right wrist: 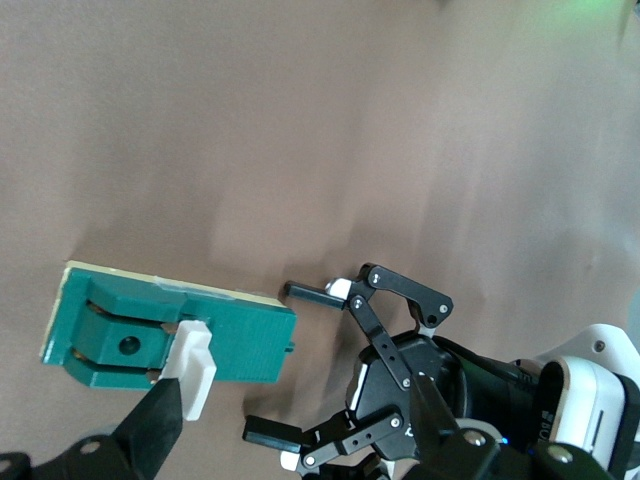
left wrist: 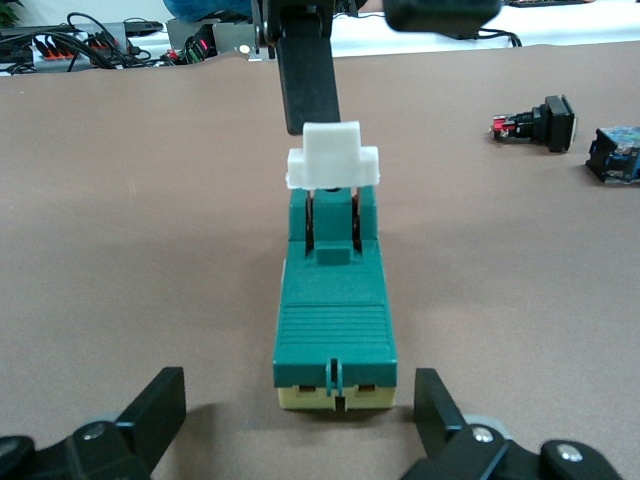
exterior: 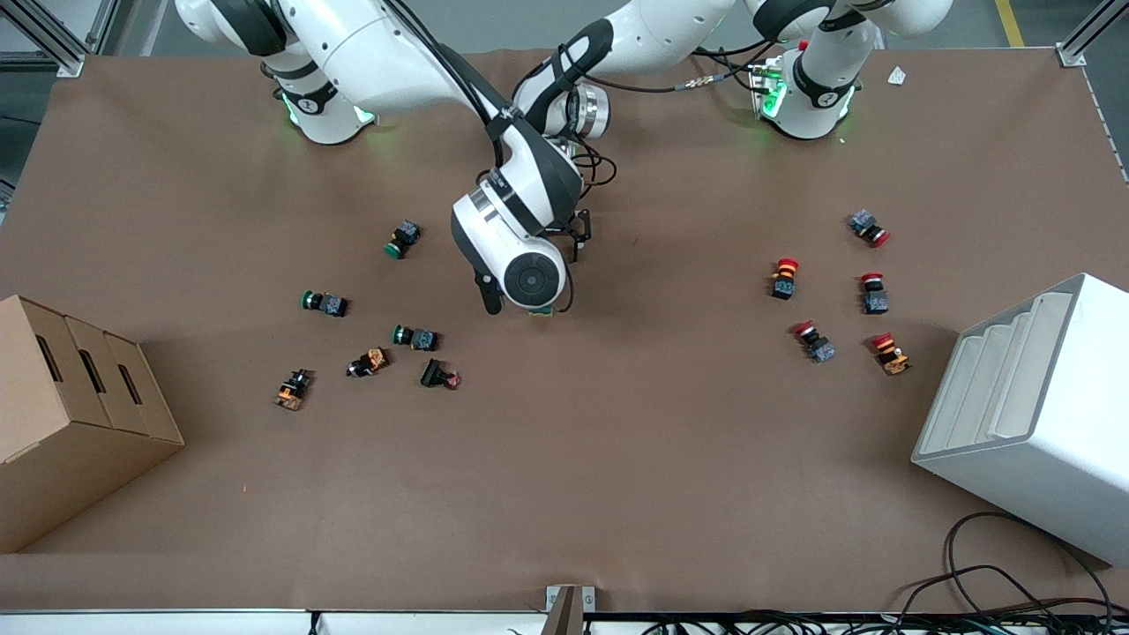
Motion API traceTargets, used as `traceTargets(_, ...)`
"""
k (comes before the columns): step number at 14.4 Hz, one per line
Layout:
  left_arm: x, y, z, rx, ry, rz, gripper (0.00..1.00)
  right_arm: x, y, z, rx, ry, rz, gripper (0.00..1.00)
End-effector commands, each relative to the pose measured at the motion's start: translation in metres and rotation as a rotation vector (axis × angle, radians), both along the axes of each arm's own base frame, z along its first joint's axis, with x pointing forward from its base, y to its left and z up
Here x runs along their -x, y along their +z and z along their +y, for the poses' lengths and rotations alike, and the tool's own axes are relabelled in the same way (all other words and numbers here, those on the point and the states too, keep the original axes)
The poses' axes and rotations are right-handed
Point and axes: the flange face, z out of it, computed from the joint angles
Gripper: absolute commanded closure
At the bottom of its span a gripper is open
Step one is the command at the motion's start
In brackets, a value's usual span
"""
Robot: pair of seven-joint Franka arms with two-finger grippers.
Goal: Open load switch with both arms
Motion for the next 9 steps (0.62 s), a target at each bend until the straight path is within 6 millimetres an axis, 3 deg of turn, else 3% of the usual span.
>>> traceTargets(1, -0.003, -0.017, 0.01, -0.027, 0.008, -0.003, 0.0, 0.015, -0.006, 0.001, 0.029, 0.013, 0.016, 0.0)
traceTargets(9, 0.001, -0.02, 0.014, -0.038, 0.003, -0.001, 0.0, 0.033, -0.024, 0.008, 0.074, 0.067, 0.004, 0.0)
